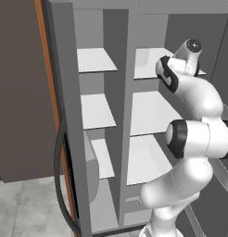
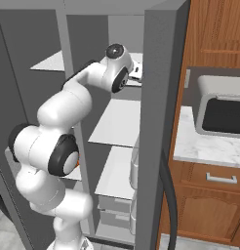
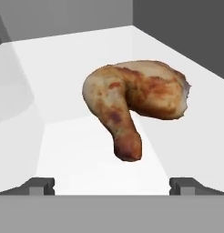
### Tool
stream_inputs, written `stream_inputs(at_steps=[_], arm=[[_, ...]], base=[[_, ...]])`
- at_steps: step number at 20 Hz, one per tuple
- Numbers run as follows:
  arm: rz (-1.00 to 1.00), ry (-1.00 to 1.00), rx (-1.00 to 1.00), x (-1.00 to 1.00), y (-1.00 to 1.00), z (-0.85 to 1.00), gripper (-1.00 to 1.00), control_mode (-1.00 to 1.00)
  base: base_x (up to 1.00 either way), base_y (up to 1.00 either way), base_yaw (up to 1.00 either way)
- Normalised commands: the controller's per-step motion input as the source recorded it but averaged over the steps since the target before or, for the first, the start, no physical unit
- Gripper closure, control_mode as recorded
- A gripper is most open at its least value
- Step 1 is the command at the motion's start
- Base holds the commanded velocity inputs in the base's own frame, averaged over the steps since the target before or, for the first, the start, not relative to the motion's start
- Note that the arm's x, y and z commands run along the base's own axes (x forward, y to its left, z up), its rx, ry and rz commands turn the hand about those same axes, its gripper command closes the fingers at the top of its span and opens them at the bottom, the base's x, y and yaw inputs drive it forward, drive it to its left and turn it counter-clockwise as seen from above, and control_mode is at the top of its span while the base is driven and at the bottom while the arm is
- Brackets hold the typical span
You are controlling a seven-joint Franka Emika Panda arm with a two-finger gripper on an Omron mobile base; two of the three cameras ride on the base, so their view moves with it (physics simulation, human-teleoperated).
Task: There's a chicken drumstick in the fridge that needs to be moved to the freezer for freezing. Pick up the chicken drumstick from the fridge, place it on any shelf in the freezer, and close the fridge and freezer doors when done.
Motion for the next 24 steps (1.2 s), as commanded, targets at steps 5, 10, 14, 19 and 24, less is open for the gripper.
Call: stream_inputs(at_steps=[5, 10, 14, 19, 24], arm=[[0.00, 0.00, 0.00, 0.30, -0.09, -0.09, -1.00, -1.00], [0.00, 0.00, 0.00, 0.37, -0.08, -0.08, -1.00, -1.00], [0.00, 0.02, 0.00, 0.46, -0.08, -0.16, -1.00, -1.00], [0.01, 0.00, 0.01, 0.21, -0.10, -0.39, -1.00, -1.00], [0.01, 0.00, 0.00, 0.05, -0.02, -0.77, 1.00, -1.00]], base=[[0.00, 0.00, 0.00], [0.00, 0.00, 0.00], [0.00, 0.00, 0.00], [0.00, 0.00, 0.00], [0.00, 0.00, 0.00]])
